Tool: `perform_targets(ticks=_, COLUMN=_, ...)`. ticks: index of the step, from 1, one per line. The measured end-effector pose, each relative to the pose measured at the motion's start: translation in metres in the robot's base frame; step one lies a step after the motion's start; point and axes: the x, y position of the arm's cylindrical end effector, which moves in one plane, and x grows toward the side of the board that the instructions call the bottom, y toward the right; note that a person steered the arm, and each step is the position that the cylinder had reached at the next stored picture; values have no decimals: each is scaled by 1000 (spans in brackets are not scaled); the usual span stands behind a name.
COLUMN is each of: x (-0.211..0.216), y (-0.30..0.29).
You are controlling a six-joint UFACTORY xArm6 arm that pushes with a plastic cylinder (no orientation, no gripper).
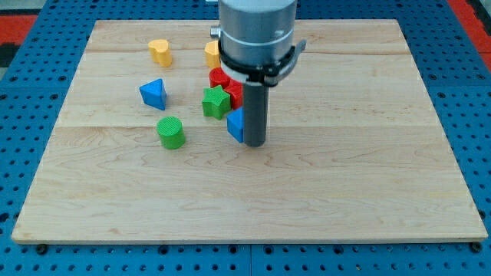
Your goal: Place the green circle to the left of the green star
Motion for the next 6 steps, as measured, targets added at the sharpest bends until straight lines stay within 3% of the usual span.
perform_targets(ticks=1, x=-8, y=0)
perform_targets(ticks=2, x=32, y=-22)
perform_targets(ticks=3, x=40, y=-118)
perform_targets(ticks=4, x=6, y=-119)
perform_targets(ticks=5, x=-2, y=-109)
perform_targets(ticks=6, x=17, y=-176)
